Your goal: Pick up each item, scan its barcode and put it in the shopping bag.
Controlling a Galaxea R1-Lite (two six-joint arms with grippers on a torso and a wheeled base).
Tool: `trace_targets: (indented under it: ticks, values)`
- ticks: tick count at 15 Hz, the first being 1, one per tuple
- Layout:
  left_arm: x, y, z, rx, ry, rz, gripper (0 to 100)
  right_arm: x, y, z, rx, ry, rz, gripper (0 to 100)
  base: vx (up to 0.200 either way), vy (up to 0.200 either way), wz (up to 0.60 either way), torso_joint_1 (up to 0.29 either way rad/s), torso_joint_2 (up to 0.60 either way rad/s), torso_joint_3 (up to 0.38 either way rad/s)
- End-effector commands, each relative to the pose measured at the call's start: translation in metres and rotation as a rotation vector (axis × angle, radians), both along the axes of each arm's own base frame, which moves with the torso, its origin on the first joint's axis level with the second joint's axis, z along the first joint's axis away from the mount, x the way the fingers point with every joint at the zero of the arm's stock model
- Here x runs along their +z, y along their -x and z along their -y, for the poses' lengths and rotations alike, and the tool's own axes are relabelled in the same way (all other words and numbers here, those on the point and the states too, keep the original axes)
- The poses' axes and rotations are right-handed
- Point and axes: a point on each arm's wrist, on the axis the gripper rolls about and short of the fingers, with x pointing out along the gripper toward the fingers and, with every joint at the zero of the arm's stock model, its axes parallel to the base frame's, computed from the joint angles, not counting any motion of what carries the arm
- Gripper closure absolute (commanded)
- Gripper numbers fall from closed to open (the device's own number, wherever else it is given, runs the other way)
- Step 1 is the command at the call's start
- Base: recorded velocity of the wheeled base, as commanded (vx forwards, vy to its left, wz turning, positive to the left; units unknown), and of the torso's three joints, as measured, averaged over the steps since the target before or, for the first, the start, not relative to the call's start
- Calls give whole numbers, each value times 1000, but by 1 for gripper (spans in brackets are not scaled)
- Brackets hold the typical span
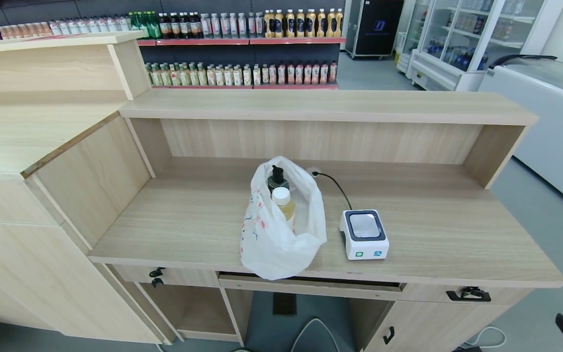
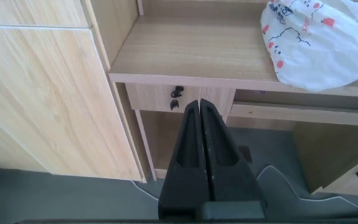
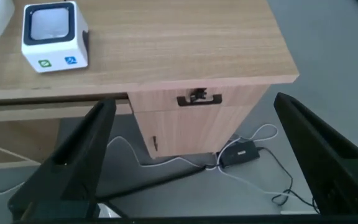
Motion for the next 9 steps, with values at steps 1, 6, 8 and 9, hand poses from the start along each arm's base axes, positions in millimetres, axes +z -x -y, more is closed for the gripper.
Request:
trace_targets:
  ticks: [1,6,8,9]
  values:
    - [0,0,0,1,-1,0,100,-12,32,-7,79,-5,84,0,0,0,0,0,0,0]
    - [0,0,0,1,1,0,100,-27,57,-9,134,4,178,0,0,0,0,0,0,0]
    - [0,0,0,1,1,0,100,-28,60,-8,118,13,216,0,0,0,0,0,0,0]
    - [0,0,0,1,-1,0,100,-28,61,-7,99,15,222,0,0,0,0,0,0,0]
